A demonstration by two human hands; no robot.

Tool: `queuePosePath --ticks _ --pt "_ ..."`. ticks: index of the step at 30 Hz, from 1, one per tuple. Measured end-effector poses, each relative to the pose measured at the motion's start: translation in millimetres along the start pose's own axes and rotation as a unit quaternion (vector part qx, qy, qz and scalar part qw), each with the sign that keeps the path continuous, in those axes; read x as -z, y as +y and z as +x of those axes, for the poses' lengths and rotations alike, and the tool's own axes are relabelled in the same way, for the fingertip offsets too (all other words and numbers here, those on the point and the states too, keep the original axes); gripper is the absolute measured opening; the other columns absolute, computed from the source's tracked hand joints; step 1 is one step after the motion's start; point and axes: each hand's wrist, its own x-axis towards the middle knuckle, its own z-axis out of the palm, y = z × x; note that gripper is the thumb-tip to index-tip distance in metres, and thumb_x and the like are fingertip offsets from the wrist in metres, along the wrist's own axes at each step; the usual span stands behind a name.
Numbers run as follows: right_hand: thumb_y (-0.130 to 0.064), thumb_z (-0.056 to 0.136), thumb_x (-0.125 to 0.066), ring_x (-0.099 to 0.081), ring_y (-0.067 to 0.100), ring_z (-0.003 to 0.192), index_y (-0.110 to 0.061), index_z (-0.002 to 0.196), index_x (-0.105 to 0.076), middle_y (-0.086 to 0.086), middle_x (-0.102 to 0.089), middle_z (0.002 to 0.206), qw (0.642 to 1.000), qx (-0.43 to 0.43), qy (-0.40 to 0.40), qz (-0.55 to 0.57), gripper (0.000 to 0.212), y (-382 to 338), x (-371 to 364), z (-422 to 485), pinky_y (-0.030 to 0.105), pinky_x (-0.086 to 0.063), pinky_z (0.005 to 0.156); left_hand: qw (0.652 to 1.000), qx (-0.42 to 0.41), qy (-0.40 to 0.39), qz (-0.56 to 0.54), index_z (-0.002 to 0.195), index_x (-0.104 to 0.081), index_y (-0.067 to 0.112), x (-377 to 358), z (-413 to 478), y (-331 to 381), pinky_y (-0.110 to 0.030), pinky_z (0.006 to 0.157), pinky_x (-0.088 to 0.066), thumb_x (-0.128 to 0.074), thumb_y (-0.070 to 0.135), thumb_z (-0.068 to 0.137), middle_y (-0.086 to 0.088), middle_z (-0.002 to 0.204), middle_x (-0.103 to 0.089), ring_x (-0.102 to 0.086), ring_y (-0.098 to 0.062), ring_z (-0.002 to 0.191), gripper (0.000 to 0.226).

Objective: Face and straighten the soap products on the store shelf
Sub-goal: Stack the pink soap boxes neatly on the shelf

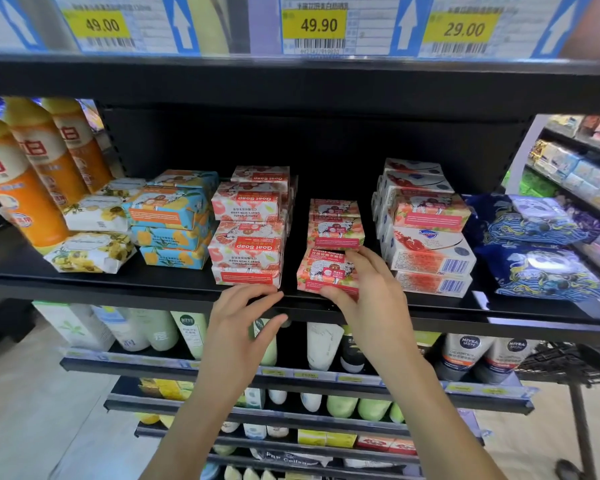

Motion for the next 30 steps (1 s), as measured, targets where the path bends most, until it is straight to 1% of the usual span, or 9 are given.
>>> queuePosePath --ticks 3,6,9,13,16,20,24,27,30 --pt "-0.037 0.087 -0.08 -0.049 0.022 0.137 -0.013 0.145 -0.056 0.001 -0.048 0.152 1.0 0.02 0.023 -0.002 0.067 0.6 0.8 -2.2 0.034 -0.044 0.113 1.0 -0.002 0.011 0.002 0.119 -0.076 0.02 -3.7 0.4 -0.4 -0.023 0.111 -0.035 -0.07 0.032 0.09 0.014 0.122 -0.066 -0.05 -0.007 0.121 0.032" --pt "-0.025 0.08 -0.087 -0.058 0.025 0.12 -0.01 0.124 -0.072 0.002 -0.065 0.127 0.994 0.069 0.086 -0.023 0.048 4.5 -3.2 -4.0 0.029 -0.044 0.101 1.0 0.002 0.013 -0.001 0.119 -0.076 0.021 -5.1 -0.4 0.0 -0.025 0.11 -0.035 -0.069 0.033 0.09 0.014 0.122 -0.065 -0.05 -0.007 0.121 0.032" --pt "-0.015 0.077 -0.089 -0.065 0.029 0.105 -0.007 0.107 -0.079 0.006 -0.073 0.108 0.988 0.097 0.111 -0.046 0.032 5.5 -9.3 2.9 0.039 -0.056 0.088 1.0 0.003 0.014 -0.003 0.119 -0.076 0.022 -5.3 -0.8 0.1 -0.02 0.111 -0.033 -0.069 0.032 0.09 0.016 0.121 -0.065 -0.05 -0.007 0.121 0.031" --pt "-0.009 0.086 -0.08 -0.064 0.031 0.113 -0.004 0.111 -0.077 0.009 -0.073 0.116 0.993 0.07 0.067 -0.063 0.025 -1.4 -7.8 18.2 0.047 -0.059 0.084 1.0 0.006 0.02 -0.005 0.118 -0.076 0.022 -5.5 -1.1 0.9 -0.023 0.107 -0.037 -0.069 0.032 0.089 0.017 0.12 -0.064 -0.049 -0.006 0.118 0.031" --pt "-0.005 0.09 -0.075 -0.063 0.029 0.113 -0.004 0.109 -0.074 0.008 -0.07 0.119 0.992 0.041 0.058 -0.109 0.02 -6.5 -9.4 28.0 0.043 -0.057 0.079 1.0 0.006 0.025 -0.004 0.118 -0.076 0.022 -5.9 -1.6 1.6 -0.025 0.105 -0.039 -0.069 0.031 0.089 0.018 0.12 -0.064 -0.049 -0.007 0.116 0.031" --pt "0.006 0.083 -0.075 -0.065 0.028 0.106 -0.005 0.104 -0.073 0.007 -0.069 0.114 0.988 0.036 0.052 -0.139 0.024 -6.9 -13.7 35.6 0.038 -0.057 0.074 1.0 0.005 0.026 -0.006 0.117 -0.077 0.022 -5.9 -1.6 1.8 -0.017 0.105 -0.036 -0.07 0.031 0.088 0.018 0.119 -0.065 -0.049 -0.006 0.115 0.031" --pt "-0.013 0.094 -0.072 -0.065 0.026 0.11 -0.009 0.121 -0.071 0.005 -0.067 0.124 0.994 0.06 0.046 -0.075 0.027 -6.2 0.7 33.6 0.041 -0.057 0.089 1.0 0.005 0.026 -0.005 0.117 -0.077 0.023 -6.6 -1.3 1.4 -0.019 0.105 -0.037 -0.07 0.032 0.088 0.018 0.119 -0.065 -0.049 -0.006 0.115 0.032" --pt "-0.029 0.091 -0.076 -0.063 0.014 0.113 -0.014 0.127 -0.069 -0.001 -0.067 0.127 0.995 0.068 0.067 -0.003 0.04 -10.5 36.9 30.1 0.023 -0.045 0.101 1.0 0.009 0.023 -0.004 0.118 -0.077 0.023 -7.0 -1.5 1.2 -0.023 0.105 -0.039 -0.07 0.032 0.088 0.018 0.119 -0.065 -0.049 -0.006 0.116 0.032" --pt "-0.033 0.086 -0.081 -0.06 0.008 0.112 -0.016 0.123 -0.072 -0.003 -0.069 0.123 0.991 0.051 0.12 0.017 0.042 -9.5 83.0 31.5 0.016 -0.035 0.098 1.0 0.018 0.021 -0.01 0.118 -0.077 0.024 -7.0 -1.2 2.1 -0.021 0.105 -0.036 -0.069 0.033 0.087 0.019 0.118 -0.064 -0.048 -0.005 0.116 0.032"
